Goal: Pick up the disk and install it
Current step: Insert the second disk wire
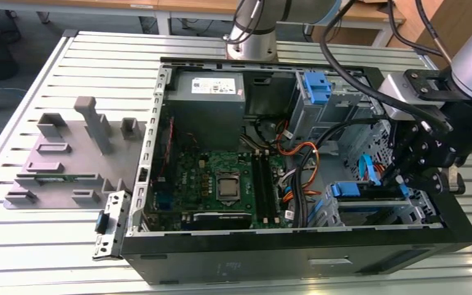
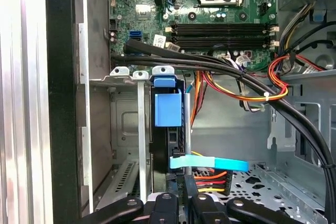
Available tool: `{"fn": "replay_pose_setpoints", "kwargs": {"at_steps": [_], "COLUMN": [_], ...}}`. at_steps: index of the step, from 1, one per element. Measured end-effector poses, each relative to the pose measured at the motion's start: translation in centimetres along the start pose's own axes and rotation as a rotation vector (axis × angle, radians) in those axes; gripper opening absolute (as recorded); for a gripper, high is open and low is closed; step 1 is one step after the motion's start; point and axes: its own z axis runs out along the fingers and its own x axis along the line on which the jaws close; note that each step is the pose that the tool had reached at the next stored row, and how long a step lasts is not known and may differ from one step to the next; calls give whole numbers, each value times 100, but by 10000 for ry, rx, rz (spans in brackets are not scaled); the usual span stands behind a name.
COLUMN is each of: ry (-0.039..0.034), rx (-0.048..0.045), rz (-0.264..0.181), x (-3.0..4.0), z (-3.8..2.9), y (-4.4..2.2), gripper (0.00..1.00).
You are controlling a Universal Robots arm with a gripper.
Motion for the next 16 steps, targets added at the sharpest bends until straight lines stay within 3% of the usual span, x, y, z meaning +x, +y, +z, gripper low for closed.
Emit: {"fn": "replay_pose_setpoints", "kwargs": {"at_steps": [16], "ry": [-1], "rx": [2], "rz": [113], "x": [3], "z": [44], "y": [0], "gripper": [16]}}
